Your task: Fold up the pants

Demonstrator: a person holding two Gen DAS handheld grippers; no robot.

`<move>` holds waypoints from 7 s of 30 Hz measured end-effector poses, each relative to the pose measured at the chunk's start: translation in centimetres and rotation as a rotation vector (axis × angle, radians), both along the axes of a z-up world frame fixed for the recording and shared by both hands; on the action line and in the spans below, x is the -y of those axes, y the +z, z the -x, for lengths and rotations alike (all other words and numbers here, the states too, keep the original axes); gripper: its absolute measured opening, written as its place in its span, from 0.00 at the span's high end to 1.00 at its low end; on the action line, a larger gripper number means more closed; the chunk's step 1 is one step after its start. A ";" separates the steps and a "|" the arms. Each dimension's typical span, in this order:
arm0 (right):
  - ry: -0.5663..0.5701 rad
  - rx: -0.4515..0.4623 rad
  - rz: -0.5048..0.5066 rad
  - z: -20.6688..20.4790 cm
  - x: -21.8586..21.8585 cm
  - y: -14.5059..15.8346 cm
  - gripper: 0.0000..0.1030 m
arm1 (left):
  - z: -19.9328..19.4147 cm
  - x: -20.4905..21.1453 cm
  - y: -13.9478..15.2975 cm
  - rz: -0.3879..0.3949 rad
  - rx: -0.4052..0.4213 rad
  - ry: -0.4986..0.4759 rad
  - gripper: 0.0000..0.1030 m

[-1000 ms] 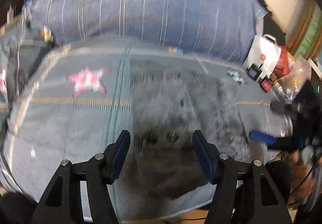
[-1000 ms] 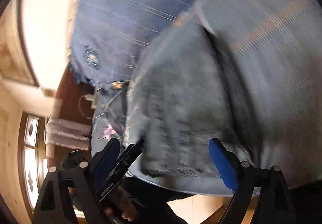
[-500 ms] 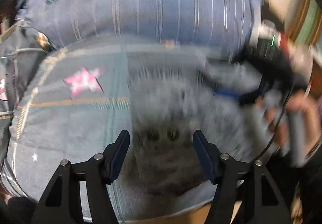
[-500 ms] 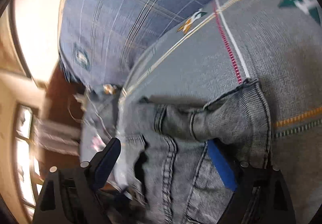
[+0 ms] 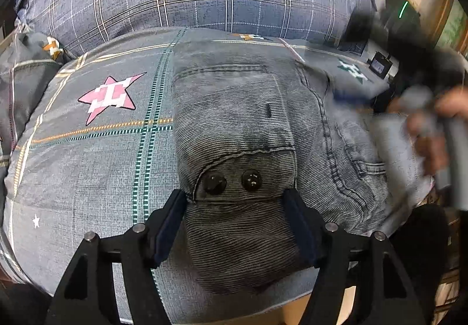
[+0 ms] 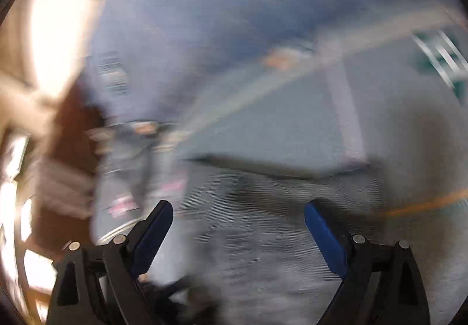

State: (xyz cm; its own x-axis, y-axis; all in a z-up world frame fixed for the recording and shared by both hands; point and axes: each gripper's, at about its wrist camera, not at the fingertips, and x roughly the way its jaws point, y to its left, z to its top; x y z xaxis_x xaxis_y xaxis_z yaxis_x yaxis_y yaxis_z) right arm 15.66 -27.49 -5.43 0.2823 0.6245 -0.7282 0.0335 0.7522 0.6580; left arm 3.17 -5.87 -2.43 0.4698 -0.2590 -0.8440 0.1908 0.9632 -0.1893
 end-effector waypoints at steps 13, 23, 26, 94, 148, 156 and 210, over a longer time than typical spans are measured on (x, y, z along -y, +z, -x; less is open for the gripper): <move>0.067 0.146 -0.066 2.1 -1.4 5.5 0.10 | 0.4 -0.8 -0.5 0.059 -0.013 0.034 0.29; 0.020 0.014 -0.150 2.3 0.0 0.1 0.09 | 1.5 -3.0 3.2 0.119 0.089 0.078 0.29; 0.039 0.082 -0.150 3.5 -0.2 2.5 0.09 | 1.3 -4.0 3.0 0.156 0.100 0.124 0.29; 0.663 0.023 0.899 -8.9 -24.5 2.2 0.12 | -0.4 -4.6 -2.2 0.203 -0.007 0.068 0.18; 0.079 0.152 -0.234 1.4 -1.8 4.1 0.11 | -0.2 -1.3 1.2 -0.036 0.013 0.082 0.18; 0.063 0.010 -0.136 4.7 -0.5 -0.8 0.10 | 1.3 -1.1 3.3 -0.019 0.057 0.077 0.18; 0.115 -0.014 0.065 6.5 2.3 -1.5 0.63 | -7.0 -2.5 -1.1 0.214 -0.101 0.071 0.61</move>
State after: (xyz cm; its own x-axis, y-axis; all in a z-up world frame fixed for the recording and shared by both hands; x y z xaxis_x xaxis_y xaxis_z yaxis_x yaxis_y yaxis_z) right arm 9.18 -29.78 -6.91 0.2007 0.6039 -0.7713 -0.0467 0.7924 0.6082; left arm 10.17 -3.40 -3.52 0.4090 -0.4062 -0.8171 0.0933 0.9094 -0.4054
